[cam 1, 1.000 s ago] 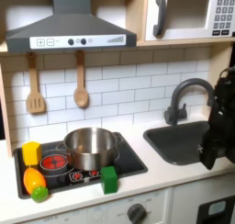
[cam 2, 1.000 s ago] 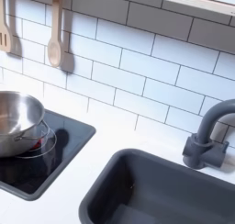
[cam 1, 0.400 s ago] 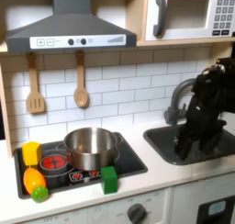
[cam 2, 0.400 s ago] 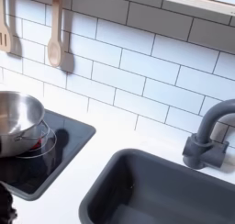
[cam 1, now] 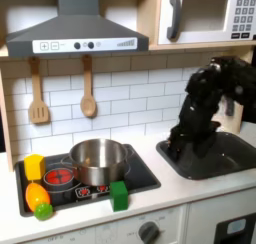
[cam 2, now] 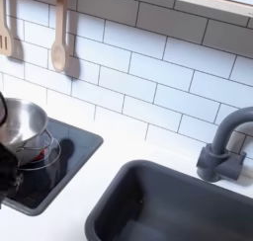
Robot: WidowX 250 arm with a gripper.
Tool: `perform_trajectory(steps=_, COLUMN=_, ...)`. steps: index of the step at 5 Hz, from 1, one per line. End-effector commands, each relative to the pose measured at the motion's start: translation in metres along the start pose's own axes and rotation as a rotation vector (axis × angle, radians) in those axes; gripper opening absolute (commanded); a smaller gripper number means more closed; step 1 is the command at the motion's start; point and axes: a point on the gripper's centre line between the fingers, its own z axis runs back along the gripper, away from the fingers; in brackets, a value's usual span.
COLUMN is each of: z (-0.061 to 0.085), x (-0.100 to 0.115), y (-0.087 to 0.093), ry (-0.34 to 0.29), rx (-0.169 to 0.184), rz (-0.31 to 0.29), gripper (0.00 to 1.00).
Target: Push button
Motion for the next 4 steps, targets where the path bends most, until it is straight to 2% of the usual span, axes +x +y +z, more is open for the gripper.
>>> perform_trajectory(steps=1, z=0.004, x=0.034, y=0.017, ry=-0.078, rx=-0.015, rz=0.024, gripper=0.00)
perform_trajectory(steps=2, z=0.007, x=0.056, y=0.027, ry=-0.147, rx=-0.023, rz=0.021, gripper=0.00)
perform_trajectory(steps=4, z=0.007, x=0.089, y=0.038, ry=-0.235, rx=-0.016, rz=0.013, gripper=0.00)
